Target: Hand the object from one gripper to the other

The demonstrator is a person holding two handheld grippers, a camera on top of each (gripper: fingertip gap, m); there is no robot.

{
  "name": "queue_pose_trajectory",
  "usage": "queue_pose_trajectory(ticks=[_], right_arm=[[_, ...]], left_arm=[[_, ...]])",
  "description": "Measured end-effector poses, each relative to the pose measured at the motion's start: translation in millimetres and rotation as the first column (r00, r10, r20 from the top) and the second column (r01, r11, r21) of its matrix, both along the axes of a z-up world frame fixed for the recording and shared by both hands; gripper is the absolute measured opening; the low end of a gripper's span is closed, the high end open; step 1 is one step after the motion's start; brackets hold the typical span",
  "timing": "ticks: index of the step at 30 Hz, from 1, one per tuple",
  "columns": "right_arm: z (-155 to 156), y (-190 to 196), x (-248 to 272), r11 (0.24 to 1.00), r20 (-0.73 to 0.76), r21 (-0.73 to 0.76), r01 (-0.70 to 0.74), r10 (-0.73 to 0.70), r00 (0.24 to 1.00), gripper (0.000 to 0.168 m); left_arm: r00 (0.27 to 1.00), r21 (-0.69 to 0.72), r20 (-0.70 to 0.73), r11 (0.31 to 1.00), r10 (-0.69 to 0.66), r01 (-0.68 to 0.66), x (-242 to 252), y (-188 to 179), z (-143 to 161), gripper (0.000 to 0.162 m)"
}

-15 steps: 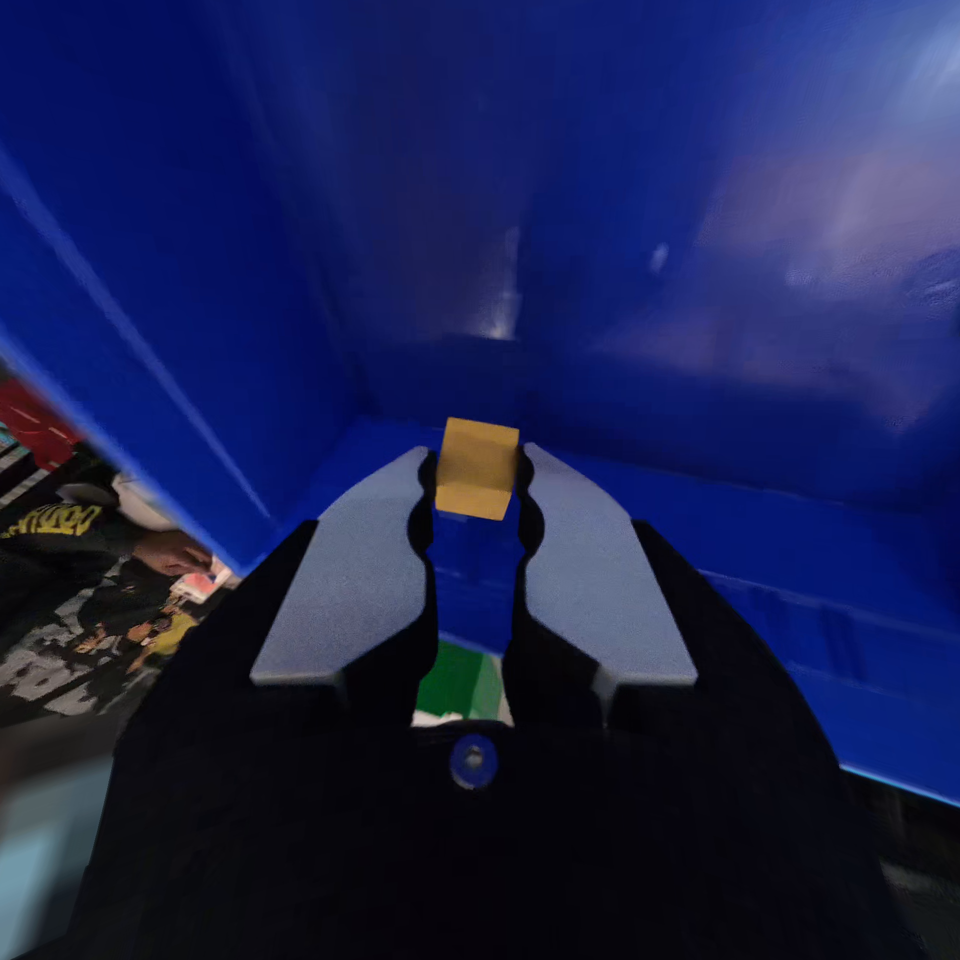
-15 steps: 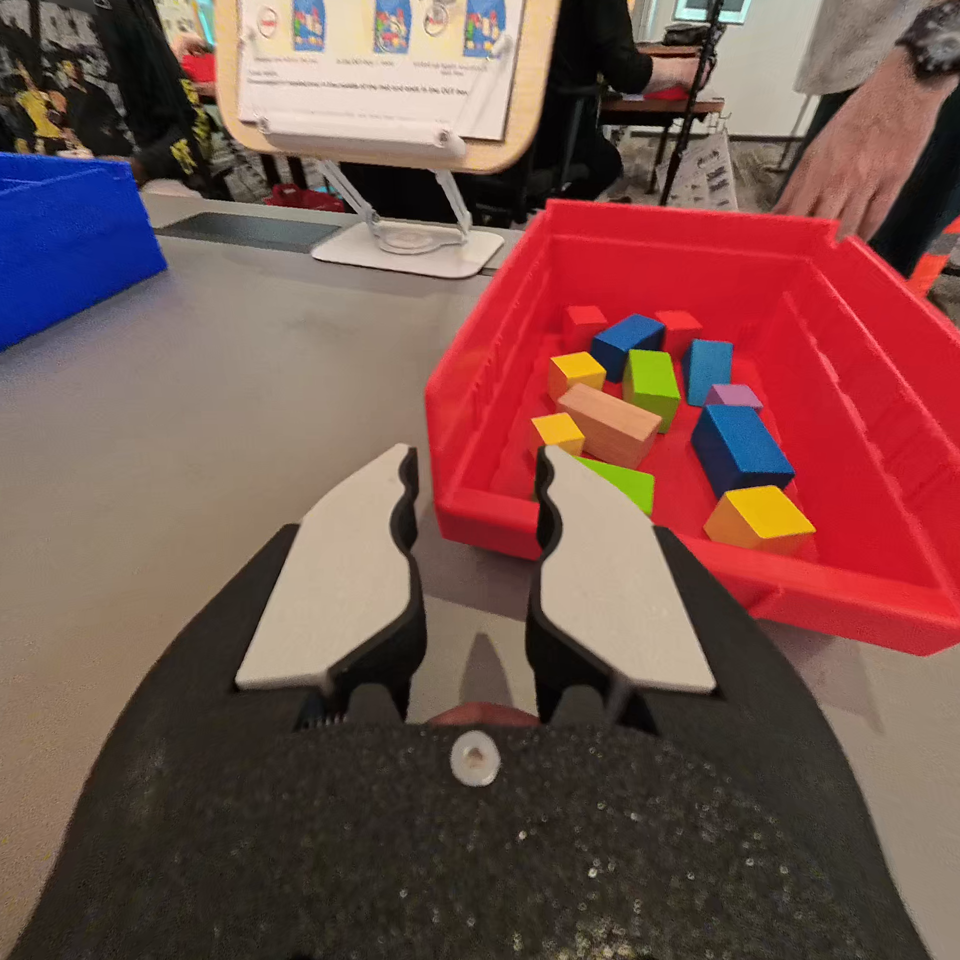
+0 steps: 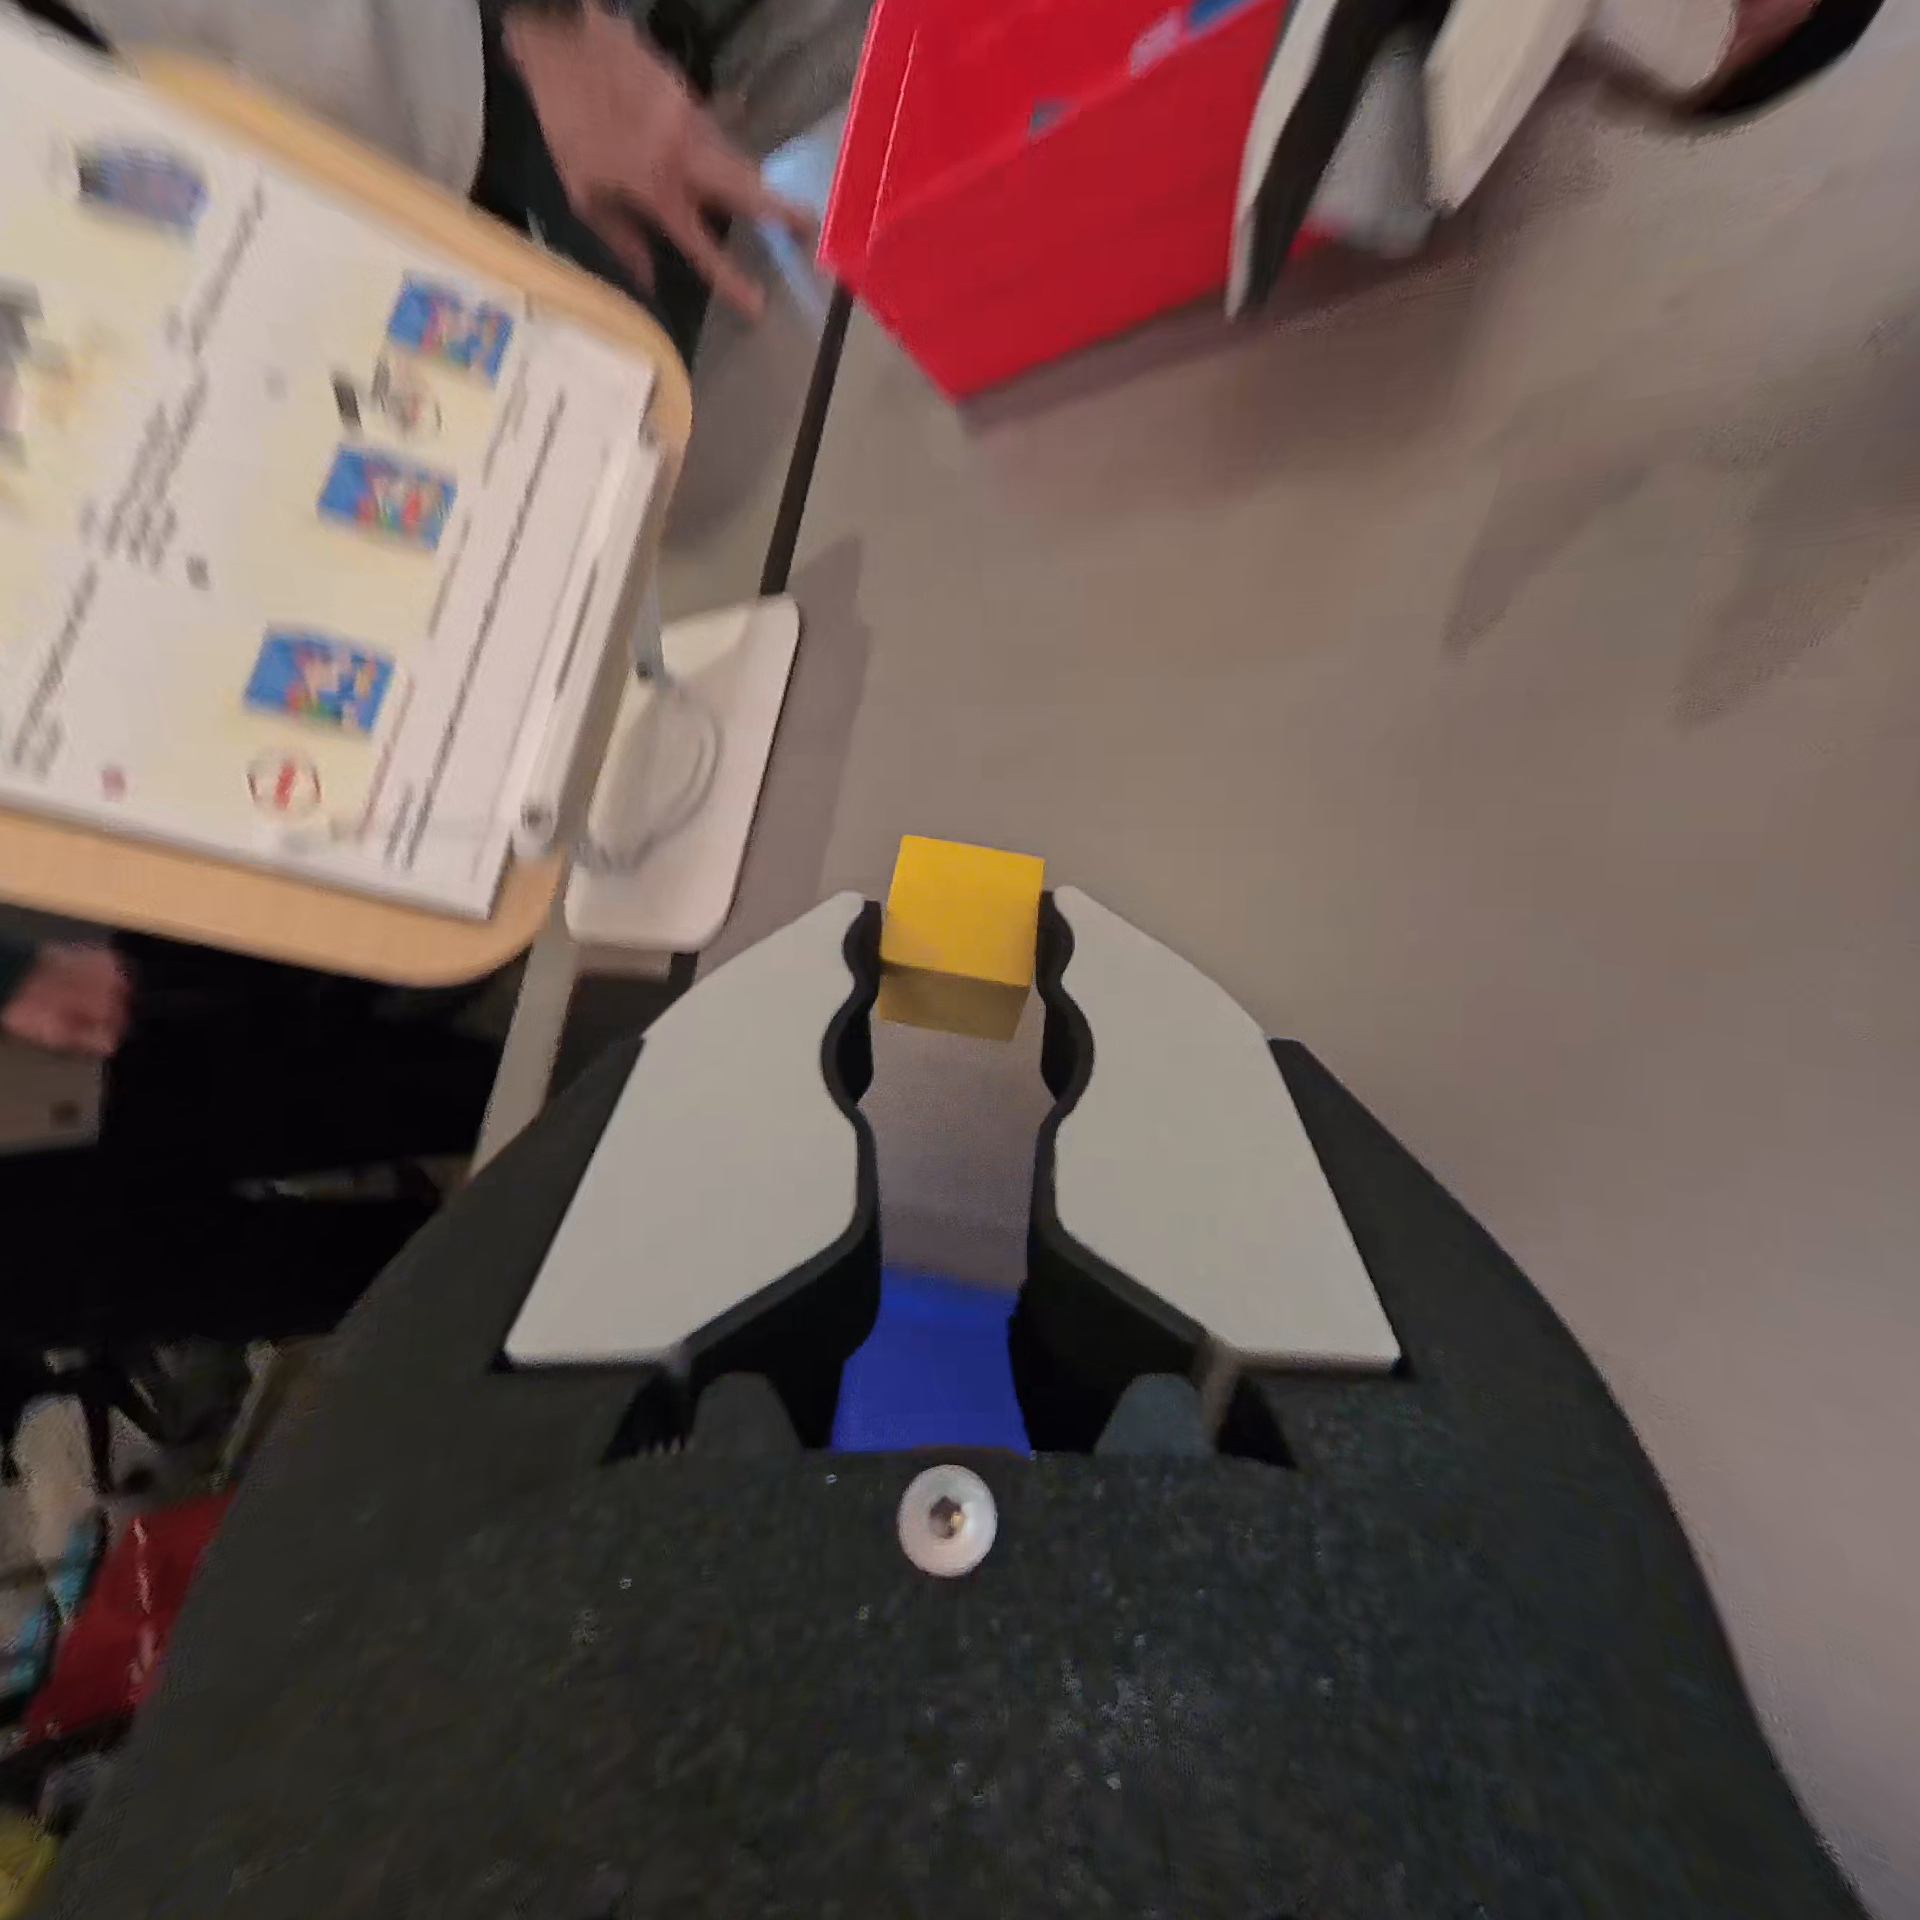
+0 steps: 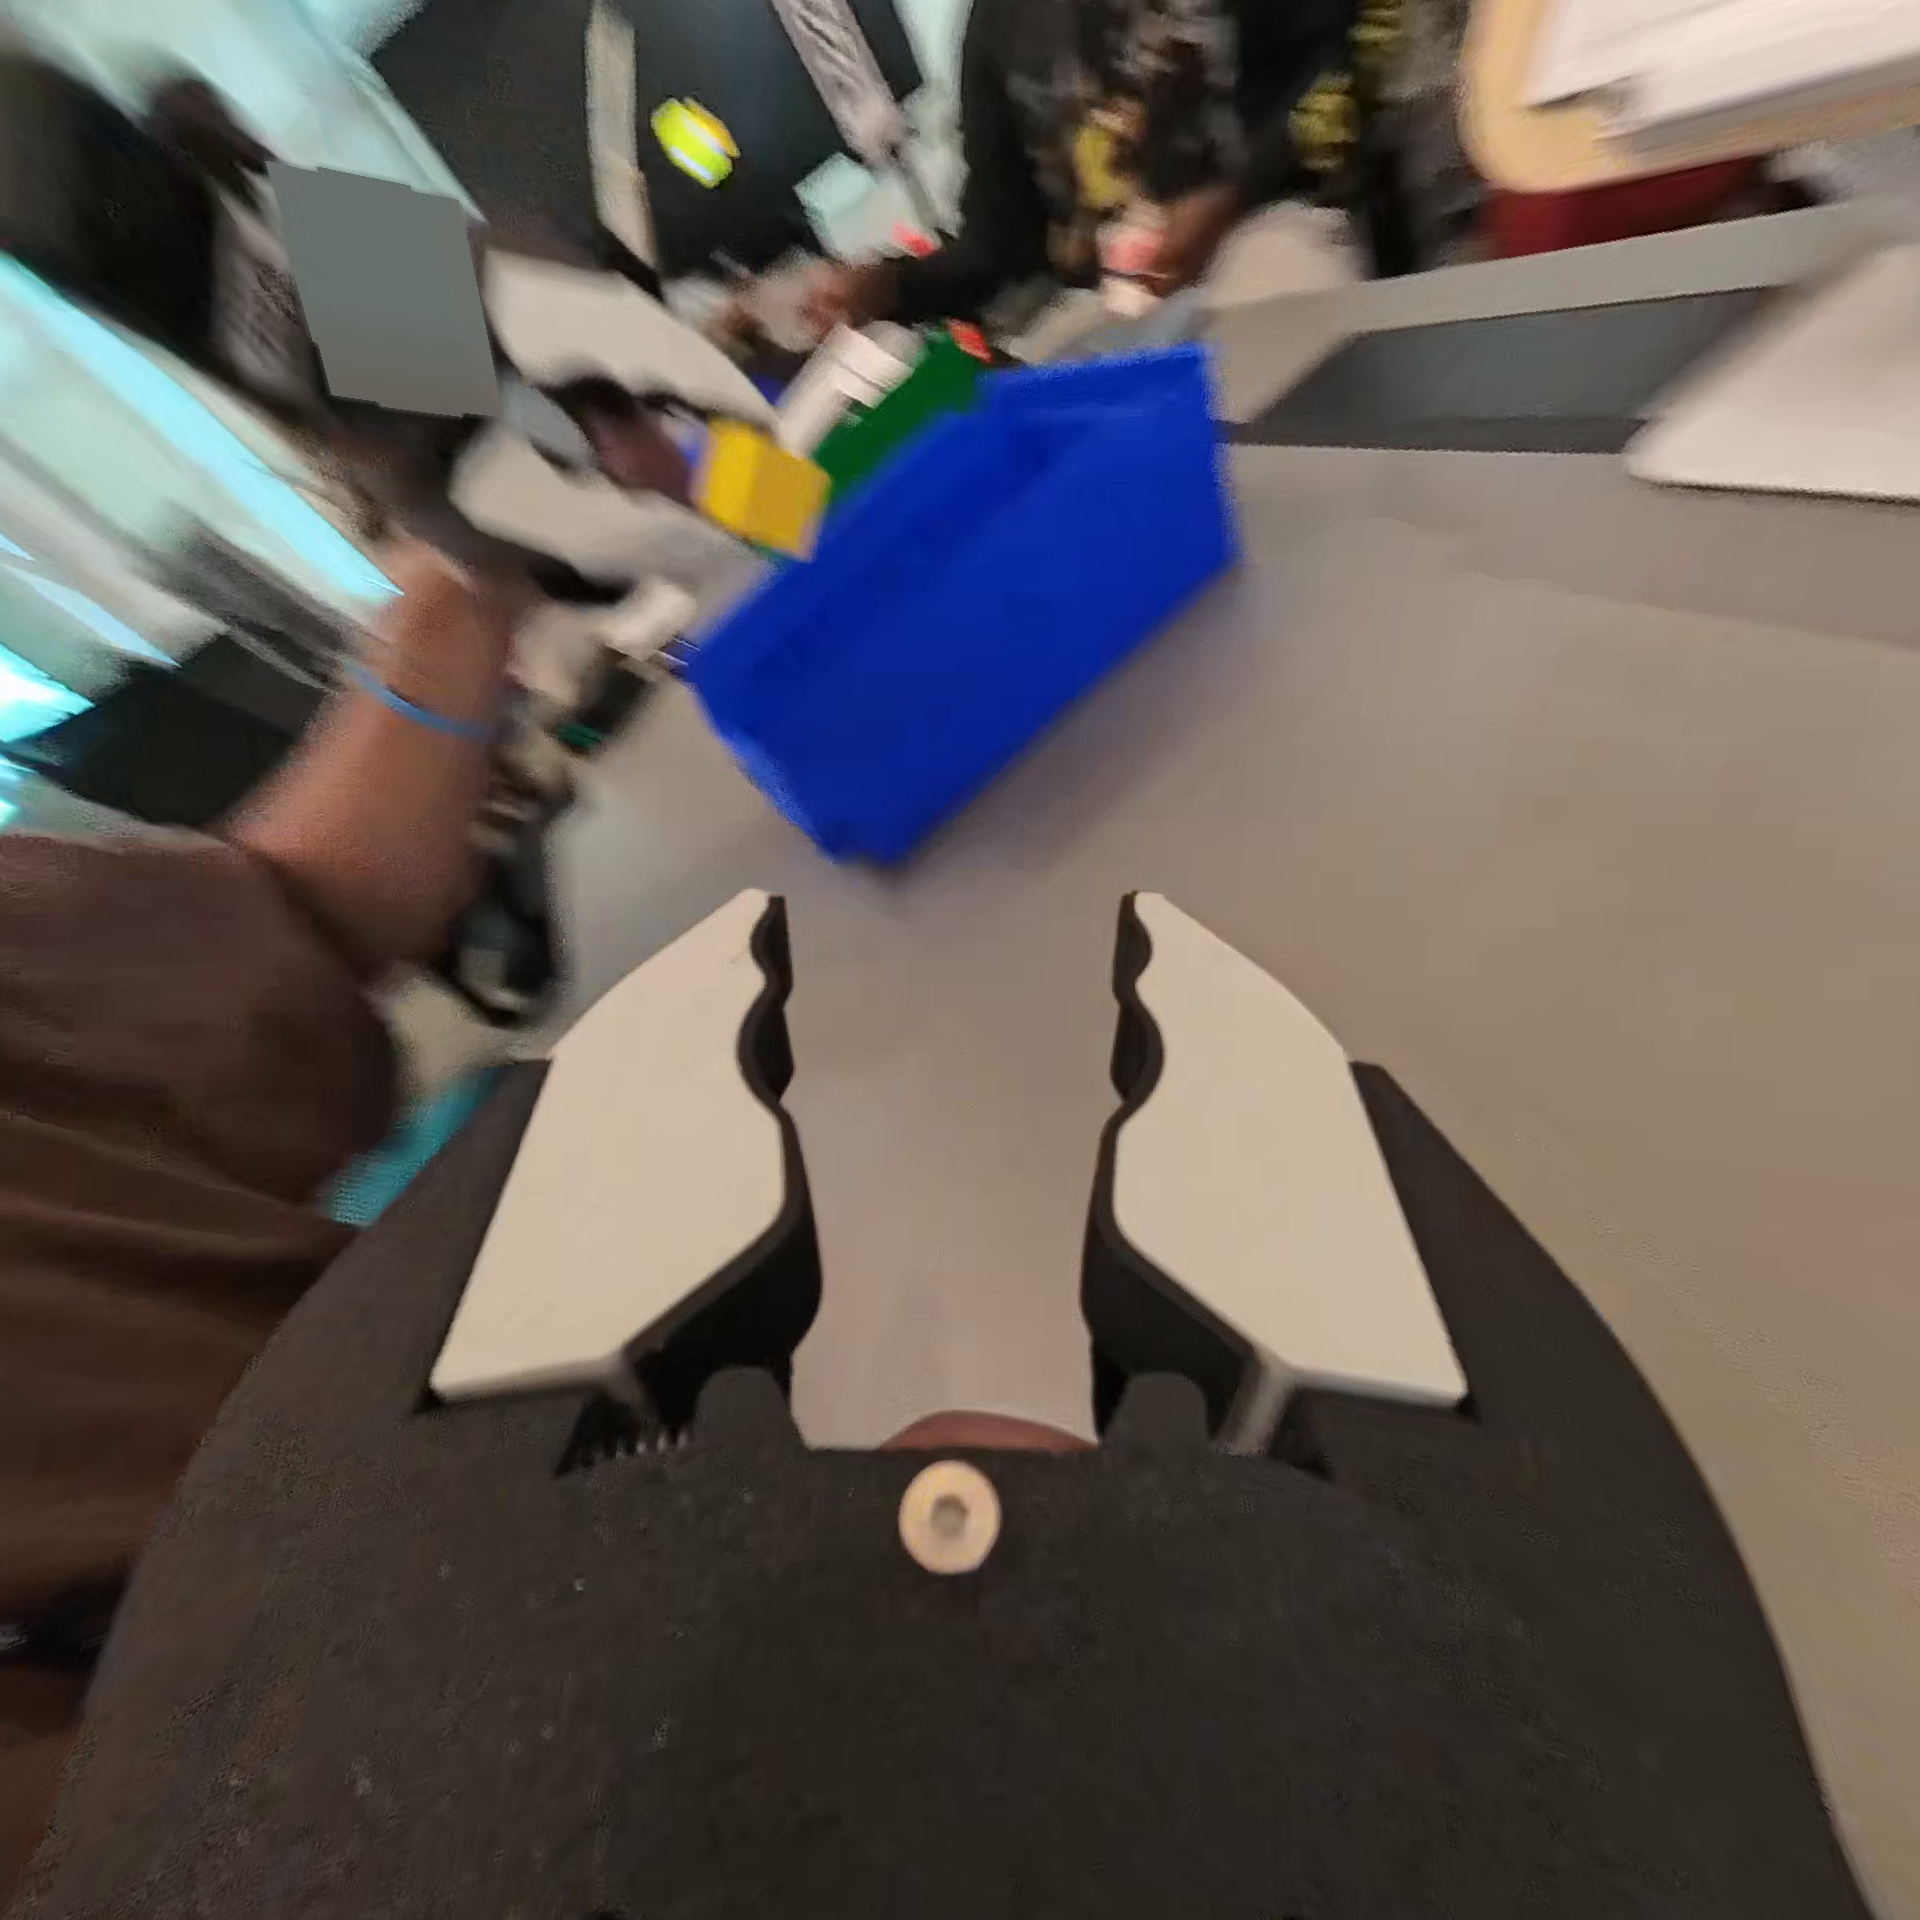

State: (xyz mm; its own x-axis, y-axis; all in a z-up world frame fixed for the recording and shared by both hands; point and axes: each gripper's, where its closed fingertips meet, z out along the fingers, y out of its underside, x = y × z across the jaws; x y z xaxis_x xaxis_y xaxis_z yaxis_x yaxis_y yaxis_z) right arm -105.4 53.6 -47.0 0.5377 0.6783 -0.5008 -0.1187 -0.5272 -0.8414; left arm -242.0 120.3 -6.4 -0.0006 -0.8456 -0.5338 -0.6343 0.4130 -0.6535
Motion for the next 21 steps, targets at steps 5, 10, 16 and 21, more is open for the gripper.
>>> queue_pose_trajectory(ticks=[5,10,16,21], right_arm=[[23,12,-51,0.979,-0.301,-0.093,-0.181,0.146,0.942,0.066],[31,-1,-59,0.94,-0.522,-0.152,-0.304,0.185,0.832,0.058],[16,-11,-54,0.931,-0.514,-0.171,-0.322,0.195,0.836,0.027],[7,-15,-43,0.945,-0.424,-0.184,-0.269,0.171,0.889,0.026]], left_arm=[[0.98,0.028,0.101,0.985,-0.173,0.171,67,-59,4,0.028],[0.977,0.093,0.073,0.977,-0.199,0.192,93,-73,-11,0.028],[0.977,0.071,0.085,0.98,-0.194,0.188,105,-77,-22,0.028],[0.985,-0.118,0.168,0.992,-0.025,0.045,99,-82,-32,0.058]])
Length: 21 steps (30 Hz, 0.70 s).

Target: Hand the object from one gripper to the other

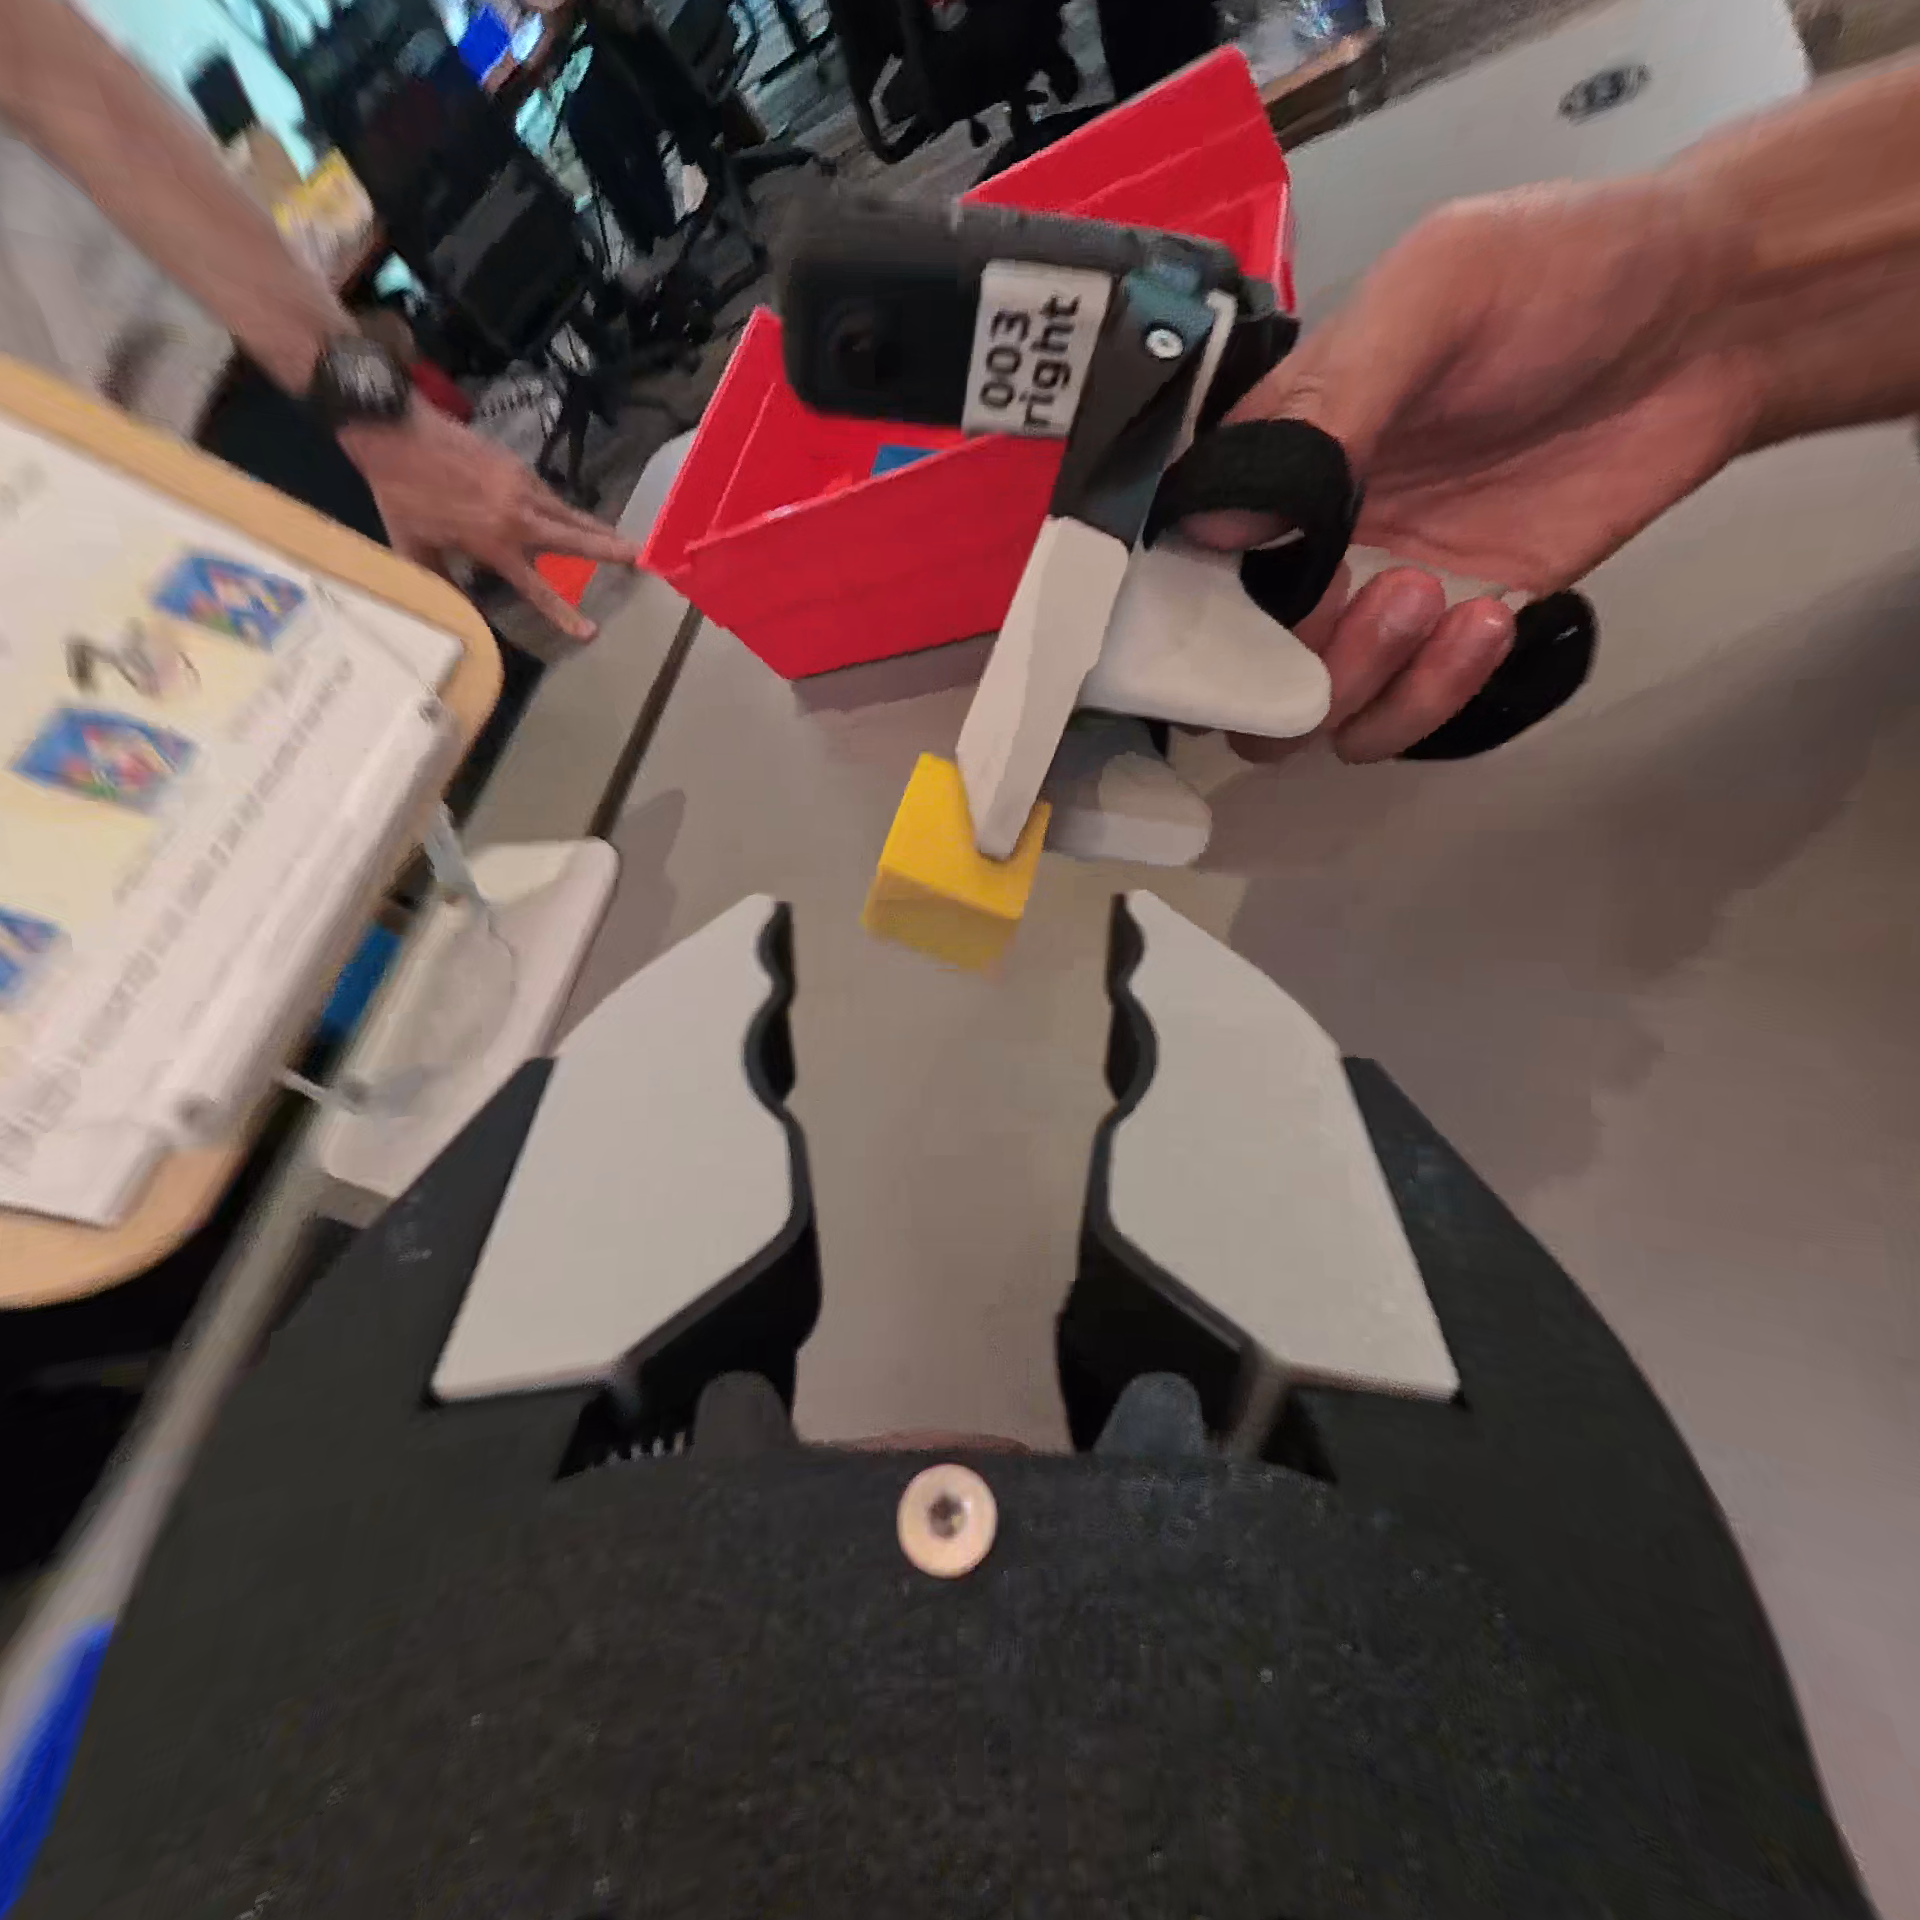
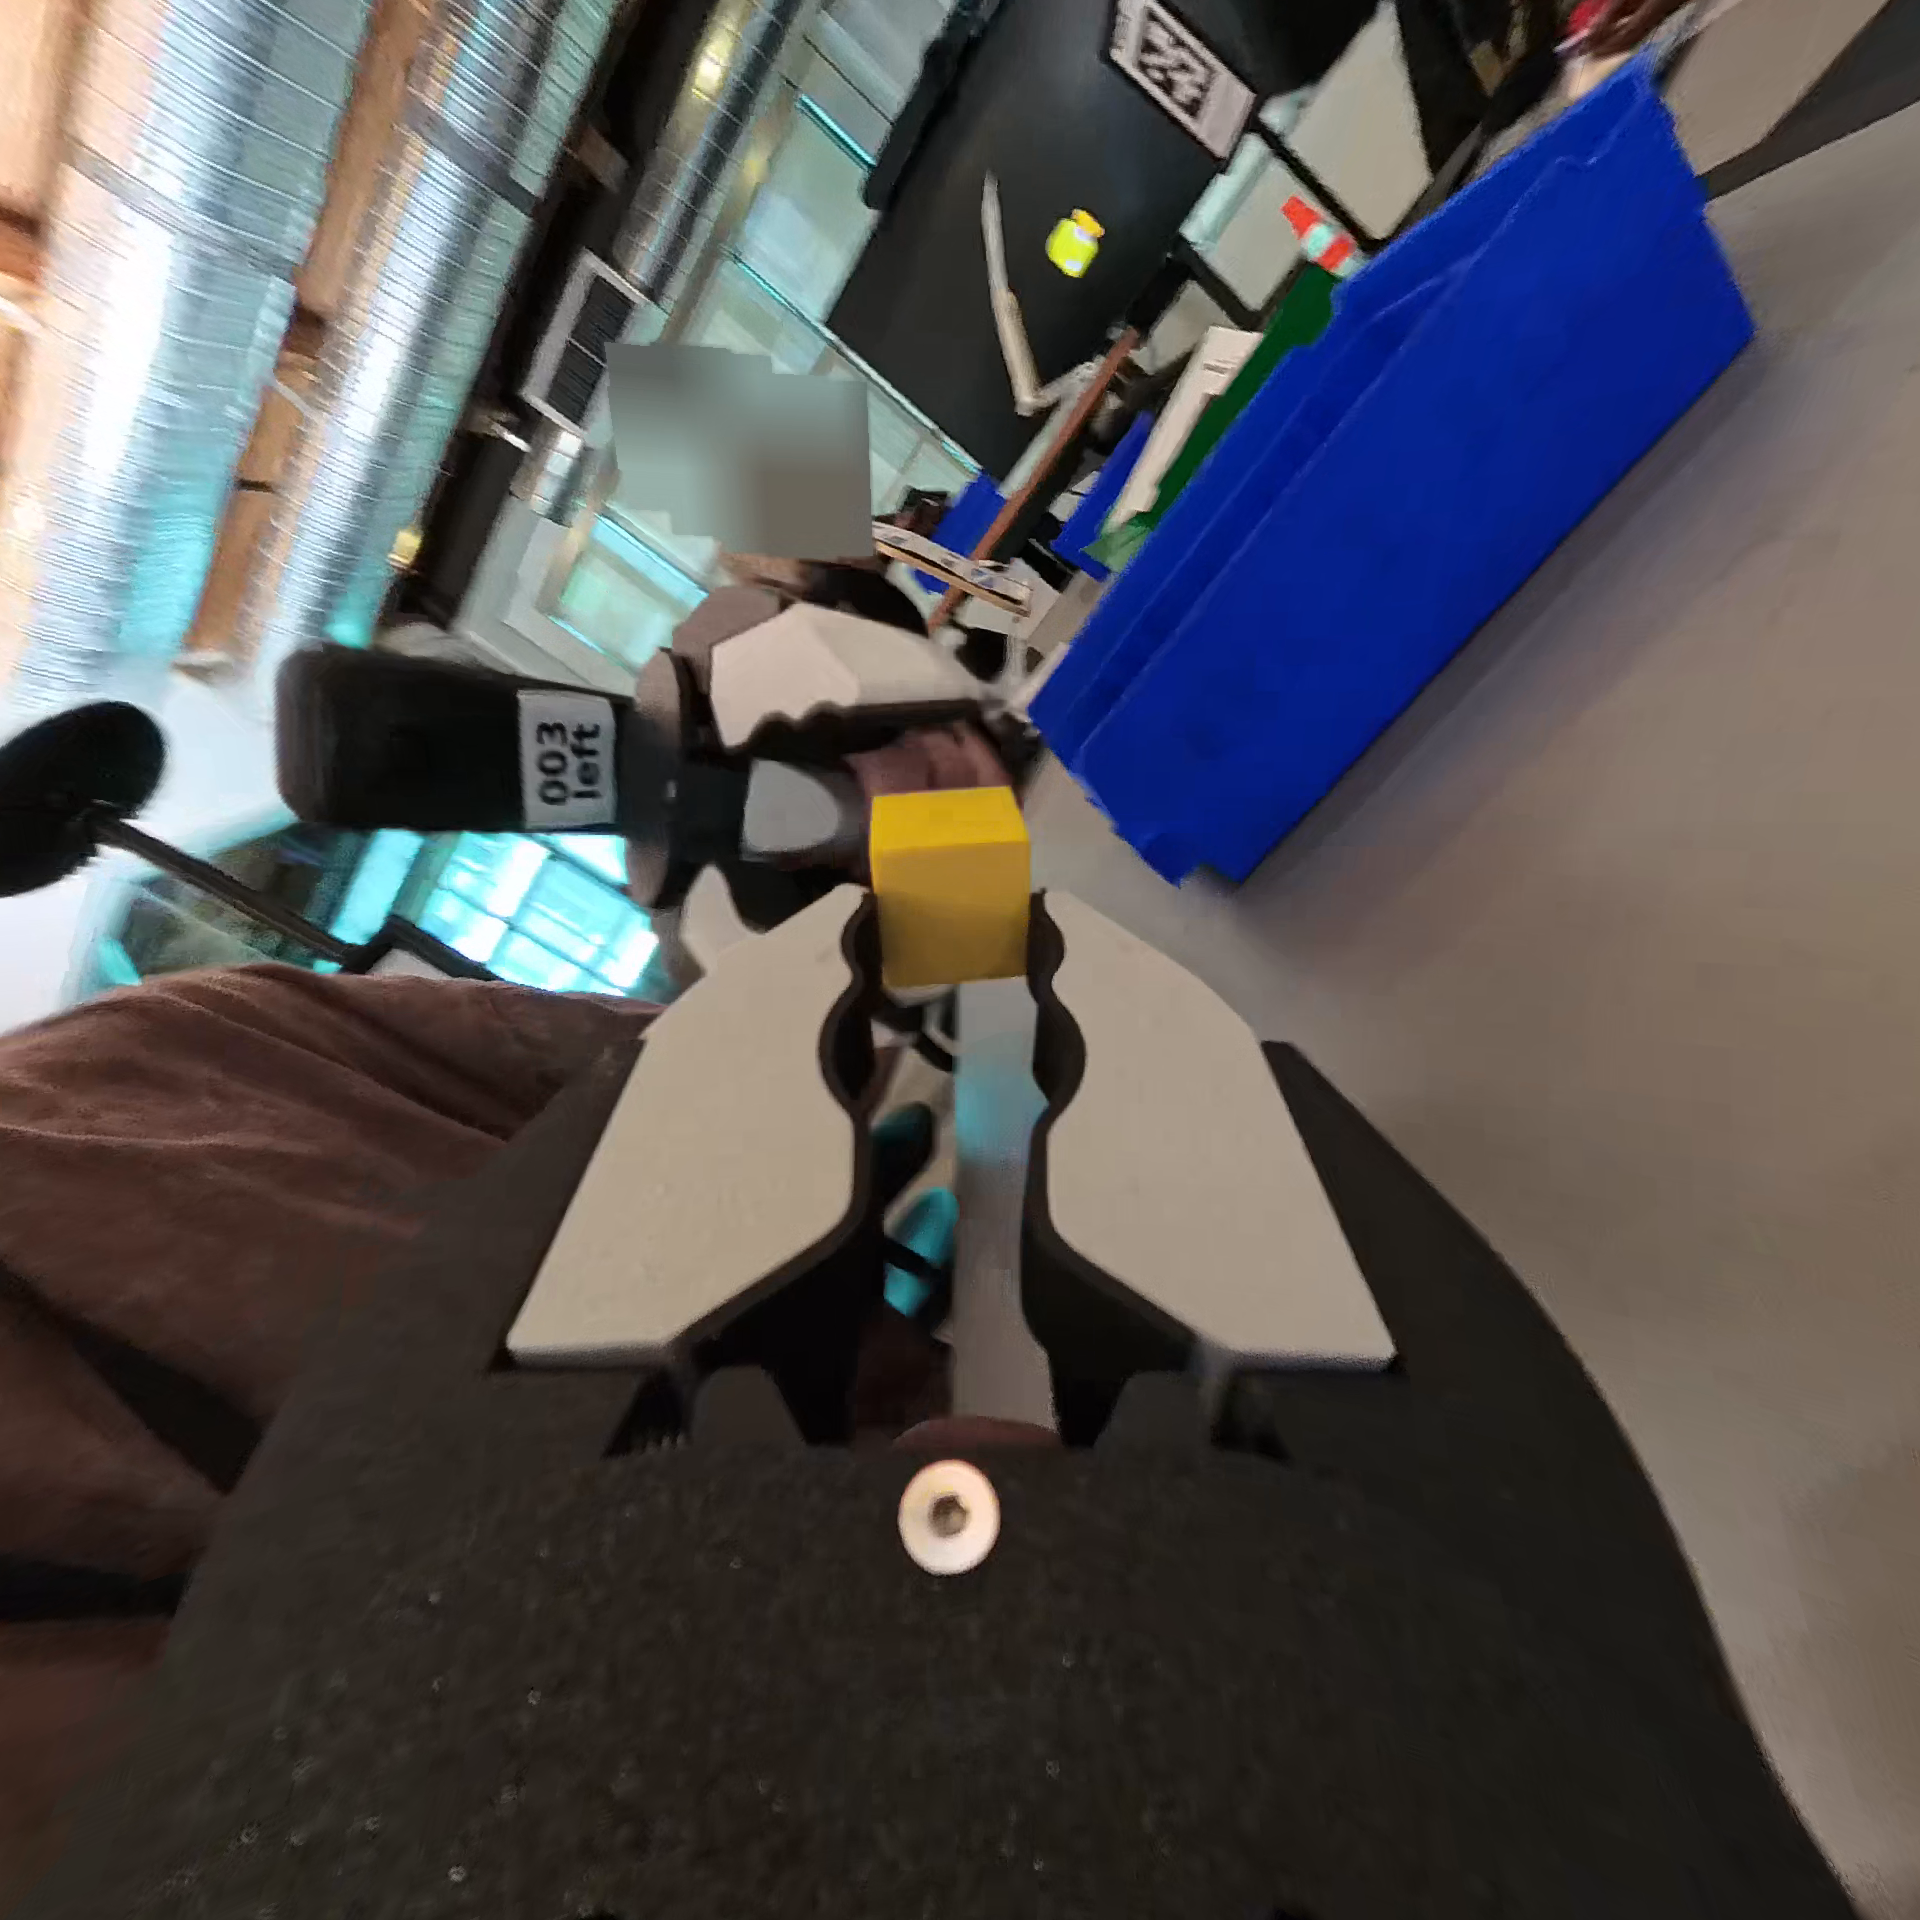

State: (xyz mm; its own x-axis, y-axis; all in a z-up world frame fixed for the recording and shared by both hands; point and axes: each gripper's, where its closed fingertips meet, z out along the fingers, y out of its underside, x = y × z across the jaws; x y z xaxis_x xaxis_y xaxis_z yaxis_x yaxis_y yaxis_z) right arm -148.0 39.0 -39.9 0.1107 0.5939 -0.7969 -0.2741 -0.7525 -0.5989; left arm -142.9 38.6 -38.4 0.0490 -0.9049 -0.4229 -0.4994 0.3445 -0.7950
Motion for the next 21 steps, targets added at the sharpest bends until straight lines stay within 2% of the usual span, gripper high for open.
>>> queue_pose_trajectory(ticks=[1,3,5,7,9,11,12,14,15,18,21], right_arm=[[-3,-1,6,1.0,0.059,0.02,0.021,-0.022,0.998,0.026],[-5,-6,23,0.996,0.181,0.073,0.058,-0.07,0.981,0.027],[2,-13,50,0.987,0.305,0.131,0.095,-0.131,0.943,0.027],[11,-15,91,0.966,0.43,0.2,0.163,-0.236,0.871,0.027],[17,-7,150,0.925,0.563,0.256,0.282,-0.38,0.734,0.027],[19,3,218,0.871,0.687,0.312,0.38,-0.483,0.543,0.027],[13,7,252,0.854,0.758,0.323,0.408,-0.491,0.429,0.027],[-10,9,310,0.858,0.885,0.27,0.436,-0.399,0.238,0.027],[-24,9,329,0.872,0.925,0.226,0.435,-0.332,0.185,0.027],[-68,8,356,0.915,0.982,0.055,0.4,-0.122,0.145,0.027],[-95,7,361,0.94,0.993,-0.042,0.339,0.003,0.115,0.027]], left_arm=[[0.999,-0.102,0.025,0.994,0.033,-0.03,-3,-6,-5,0.064],[0.989,-0.334,0.092,0.939,0.118,-0.081,-11,-19,-15,0.065],[0.969,-0.564,0.158,0.823,0.193,-0.072,-18,-37,-28,0.068],[0.944,-0.706,0.214,0.708,0.251,-0.028,-26,-52,-39,0.068],[0.91,-0.771,0.255,0.636,0.328,-0.014,-35,-55,-50,0.064],[0.883,-0.811,0.276,0.585,0.38,0.002,-42,-56,-57,0.06],[0.88,-0.82,0.271,0.573,0.39,-0.001,-45,-56,-60,0.06],[0.892,-0.799,0.247,0.6,0.378,-0.034,-50,-55,-63,0.06],[0.898,-0.774,0.235,0.63,0.372,-0.058,-52,-53,-64,0.06],[0.903,-0.729,0.227,0.678,0.364,-0.09,-58,-49,-63,0.06],[0.903,-0.758,0.234,0.65,0.361,-0.064,-60,-52,-63,0.059]])
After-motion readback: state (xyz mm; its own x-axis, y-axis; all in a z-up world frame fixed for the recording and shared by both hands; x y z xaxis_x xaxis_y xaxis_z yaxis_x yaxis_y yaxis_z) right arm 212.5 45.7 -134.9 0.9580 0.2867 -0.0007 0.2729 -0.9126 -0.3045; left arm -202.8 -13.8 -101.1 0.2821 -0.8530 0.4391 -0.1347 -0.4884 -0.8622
